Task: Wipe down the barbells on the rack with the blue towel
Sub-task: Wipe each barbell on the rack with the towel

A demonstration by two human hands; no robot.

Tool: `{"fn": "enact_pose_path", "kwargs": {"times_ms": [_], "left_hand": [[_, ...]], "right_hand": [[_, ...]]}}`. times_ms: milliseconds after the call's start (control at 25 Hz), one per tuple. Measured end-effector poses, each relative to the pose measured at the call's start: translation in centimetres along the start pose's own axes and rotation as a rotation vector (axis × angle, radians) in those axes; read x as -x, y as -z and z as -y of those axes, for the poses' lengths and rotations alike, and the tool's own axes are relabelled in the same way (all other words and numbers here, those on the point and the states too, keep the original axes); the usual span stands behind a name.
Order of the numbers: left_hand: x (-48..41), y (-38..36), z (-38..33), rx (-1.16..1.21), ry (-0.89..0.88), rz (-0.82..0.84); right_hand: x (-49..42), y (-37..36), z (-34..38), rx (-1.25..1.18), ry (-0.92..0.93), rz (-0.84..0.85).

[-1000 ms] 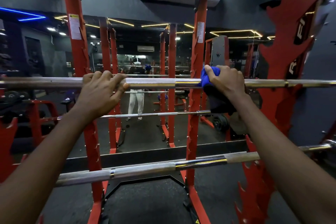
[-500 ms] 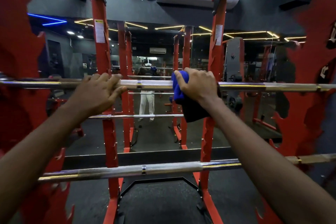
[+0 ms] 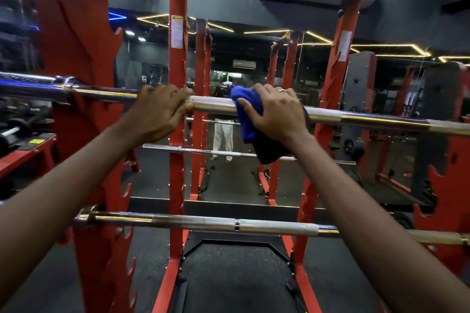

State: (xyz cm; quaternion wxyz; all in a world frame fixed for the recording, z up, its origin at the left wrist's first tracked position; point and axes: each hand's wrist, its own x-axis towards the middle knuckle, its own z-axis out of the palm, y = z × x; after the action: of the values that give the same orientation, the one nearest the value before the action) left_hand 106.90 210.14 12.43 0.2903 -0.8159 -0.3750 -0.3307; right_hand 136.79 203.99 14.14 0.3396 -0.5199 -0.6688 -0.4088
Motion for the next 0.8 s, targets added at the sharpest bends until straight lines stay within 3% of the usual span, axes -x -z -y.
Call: {"fn": "enact_pose_path", "kwargs": {"times_ms": [160, 240, 320, 480, 600, 680, 800], "left_hand": [[1.3, -0.2, 2.7, -0.048, -0.011, 0.047], [1.1, -0.6, 2.5, -0.044, 0.02, 0.053], [1.0, -0.8, 2.0, -0.037, 0.053, 0.049], [0.8, 0.2, 2.2, 0.05, 0.061, 0.134], [1.0, 1.0, 3.3, 0.076, 0.003, 0.173], [1.6, 1.4, 4.6, 0.051, -0.009, 0.175], [2.1, 1.4, 5.3, -0.005, 0.013, 0.176]], "right_hand": [[-1.8, 0.8, -3.6, -0.033, -0.535, 0.209], [-3.2, 0.5, -2.4, 0.024, -0.649, 0.275], [-3.6, 0.2, -0.1, 0.046, -0.604, 0.237], [-1.0, -1.9, 5.9, 0.027, -0.141, -0.022], [0.0, -1.3, 4.5, -0.004, 0.115, 0.042], [-0.1, -0.4, 1.4, -0.056, 0.148, 0.123], [-0.1, -0.2, -1.0, -0.011, -0.08, 0.005]]}}
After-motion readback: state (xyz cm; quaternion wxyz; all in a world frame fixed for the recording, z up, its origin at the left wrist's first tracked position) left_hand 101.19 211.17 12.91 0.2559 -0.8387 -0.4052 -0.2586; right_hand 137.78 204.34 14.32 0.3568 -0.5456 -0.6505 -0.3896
